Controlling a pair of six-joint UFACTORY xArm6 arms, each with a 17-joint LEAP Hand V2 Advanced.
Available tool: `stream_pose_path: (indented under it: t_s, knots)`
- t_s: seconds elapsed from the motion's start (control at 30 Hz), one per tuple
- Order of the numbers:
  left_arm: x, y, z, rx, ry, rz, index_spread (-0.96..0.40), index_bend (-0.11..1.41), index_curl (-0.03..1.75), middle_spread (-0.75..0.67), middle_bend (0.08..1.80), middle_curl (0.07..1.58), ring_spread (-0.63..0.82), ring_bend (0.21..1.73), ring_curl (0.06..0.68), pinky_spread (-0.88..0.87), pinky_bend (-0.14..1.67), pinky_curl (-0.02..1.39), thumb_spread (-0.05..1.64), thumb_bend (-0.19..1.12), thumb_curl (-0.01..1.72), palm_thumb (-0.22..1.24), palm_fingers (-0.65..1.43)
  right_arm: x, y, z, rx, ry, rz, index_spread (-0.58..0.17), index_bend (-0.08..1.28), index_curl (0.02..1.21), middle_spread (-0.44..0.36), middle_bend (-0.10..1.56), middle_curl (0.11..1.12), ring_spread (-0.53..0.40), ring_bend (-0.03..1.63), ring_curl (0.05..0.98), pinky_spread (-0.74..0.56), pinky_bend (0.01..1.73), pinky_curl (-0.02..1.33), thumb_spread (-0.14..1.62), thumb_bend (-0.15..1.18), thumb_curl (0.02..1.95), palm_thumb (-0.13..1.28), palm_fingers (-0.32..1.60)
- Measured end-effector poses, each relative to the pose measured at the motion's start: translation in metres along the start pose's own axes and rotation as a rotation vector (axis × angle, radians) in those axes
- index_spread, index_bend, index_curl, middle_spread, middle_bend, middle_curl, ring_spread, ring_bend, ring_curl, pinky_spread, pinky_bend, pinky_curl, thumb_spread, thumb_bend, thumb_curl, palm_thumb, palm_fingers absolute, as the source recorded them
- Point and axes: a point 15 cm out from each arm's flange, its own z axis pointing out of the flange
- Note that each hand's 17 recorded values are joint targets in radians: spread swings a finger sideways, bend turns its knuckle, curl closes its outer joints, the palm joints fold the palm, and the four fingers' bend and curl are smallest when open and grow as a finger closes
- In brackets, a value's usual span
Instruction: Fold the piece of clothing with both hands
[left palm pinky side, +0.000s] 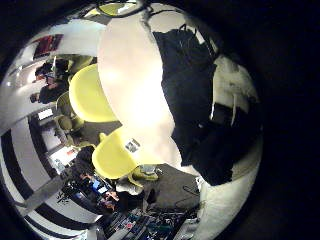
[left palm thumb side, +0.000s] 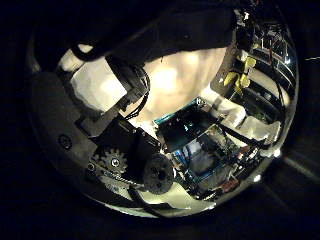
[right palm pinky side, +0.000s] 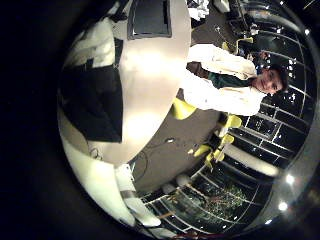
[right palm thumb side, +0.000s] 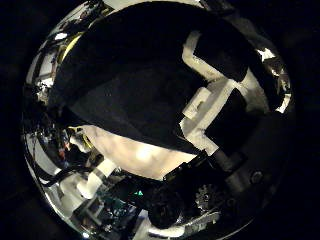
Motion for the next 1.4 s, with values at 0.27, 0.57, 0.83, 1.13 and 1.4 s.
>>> stream_pose_path:
  t_s: [0.27,0.57,0.83,1.13,1.4]
  knots:
    - [-0.019,-0.055,0.021,0.085,-0.067,-0.054,-0.50,0.22,1.55,-0.67,0.84,1.16,-0.50,1.22,0.488,-0.64,0.96,0.66,1.10,-0.04,0.52,0.71,0.70,0.006,-0.059,0.046,-0.046,-0.008,0.031,-0.355,0.95,0.96,-0.209,1.27,0.94,-0.234,1.49,0.749,-0.20,1.41,0.77,1.40,-0.03,0.40,0.81,0.76]
    - [-0.047,-0.083,-0.001,0.228,-0.056,-0.205,-0.46,0.22,1.35,-0.55,0.62,1.05,-0.37,0.99,0.431,-0.46,0.70,0.63,1.09,-0.03,0.46,0.57,0.22,0.054,-0.093,0.030,0.132,-0.041,0.121,-0.390,0.40,0.73,-0.263,0.91,0.75,-0.232,1.35,0.646,-0.22,1.16,0.69,1.35,-0.02,0.36,0.68,0.02]
    - [-0.072,-0.071,-0.052,0.341,-0.054,-0.284,-0.32,0.15,1.07,-0.26,0.28,0.85,-0.18,0.95,0.404,-0.21,0.66,0.62,1.09,-0.03,0.43,0.52,0.08,0.126,-0.067,-0.039,0.273,-0.040,0.225,-0.395,0.28,0.54,-0.149,0.60,0.56,-0.077,1.05,0.476,0.22,0.97,0.53,1.30,-0.02,0.34,0.59,0.02]
    - [-0.064,-0.033,-0.079,0.302,-0.029,-0.301,-0.19,0.17,0.83,-0.12,0.29,0.74,-0.07,0.87,0.361,-0.04,0.55,0.56,1.11,-0.03,0.40,0.49,0.12,0.140,-0.003,-0.091,0.286,-0.113,0.147,-0.395,0.22,0.47,-0.207,0.56,0.49,-0.120,1.02,0.428,0.33,0.83,0.44,1.28,-0.01,0.34,0.60,0.19]
    - [-0.011,-0.003,-0.041,0.187,0.097,-0.224,-0.12,0.18,0.71,-0.03,0.26,0.65,0.03,0.79,0.325,0.10,0.43,0.50,1.13,-0.02,0.37,0.47,0.12,0.112,0.063,-0.038,0.079,-0.195,0.055,-0.370,0.18,0.42,-0.161,0.49,0.45,-0.101,0.93,0.388,0.35,0.76,0.39,1.27,-0.02,0.33,0.53,0.15]
